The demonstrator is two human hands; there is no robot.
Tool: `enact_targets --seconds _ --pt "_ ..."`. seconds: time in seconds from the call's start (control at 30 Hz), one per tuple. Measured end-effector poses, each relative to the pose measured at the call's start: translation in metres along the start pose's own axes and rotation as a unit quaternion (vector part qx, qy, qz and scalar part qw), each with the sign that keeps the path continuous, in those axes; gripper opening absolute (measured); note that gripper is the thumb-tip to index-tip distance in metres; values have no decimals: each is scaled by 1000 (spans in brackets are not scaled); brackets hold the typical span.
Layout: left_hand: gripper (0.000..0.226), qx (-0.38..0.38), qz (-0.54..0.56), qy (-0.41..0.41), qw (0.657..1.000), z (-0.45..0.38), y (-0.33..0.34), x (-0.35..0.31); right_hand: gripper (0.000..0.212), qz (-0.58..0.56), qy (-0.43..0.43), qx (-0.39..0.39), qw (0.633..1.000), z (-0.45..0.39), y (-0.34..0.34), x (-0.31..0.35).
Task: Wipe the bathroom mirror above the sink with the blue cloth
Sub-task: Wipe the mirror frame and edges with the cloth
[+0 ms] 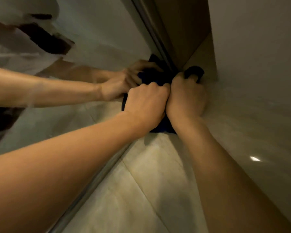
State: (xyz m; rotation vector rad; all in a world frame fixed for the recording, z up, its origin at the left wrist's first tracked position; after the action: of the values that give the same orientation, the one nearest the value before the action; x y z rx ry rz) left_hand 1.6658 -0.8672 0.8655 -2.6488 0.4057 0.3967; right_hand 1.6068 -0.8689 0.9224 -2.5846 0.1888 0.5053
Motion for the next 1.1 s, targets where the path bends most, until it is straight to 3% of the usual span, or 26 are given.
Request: enact_targets --seconds 0.27,0.43,0.57,0.73,0.93,1.1 --pt "12 22 29 -10 999 35 19 15 32 -15 -10 -14 1000 34 14 11" --pt "15 92 40 -17 995 77 34 30 31 -22 -52 67 996 67 38 31" --pt "30 108 73 -44 990 72 23 32 34 -36 -76 126 988 55 30 20" --pt "39 38 108 -70 991 16 -8 10 30 -16 -36 24 999 12 -12 -15" --pt "30 71 41 -15 997 18 15 4 27 -70 -22 10 997 0 10 -8" --pt "28 70 49 -9 996 45 26 18 23 -81 0 -8 997 22 24 5"
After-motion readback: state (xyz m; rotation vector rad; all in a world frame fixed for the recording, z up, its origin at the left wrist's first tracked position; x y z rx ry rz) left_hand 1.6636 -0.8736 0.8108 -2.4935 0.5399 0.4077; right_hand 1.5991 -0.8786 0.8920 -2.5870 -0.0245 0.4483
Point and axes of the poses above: each hand's wrist, its own z-axis away from the middle knuckle, its own y-axis out of the palm, x = y × z, the point moved 9 cm from there along -z, towards the middle knuckle, and after that the axes turned 4 degrees about x, right-handed, at the moved point
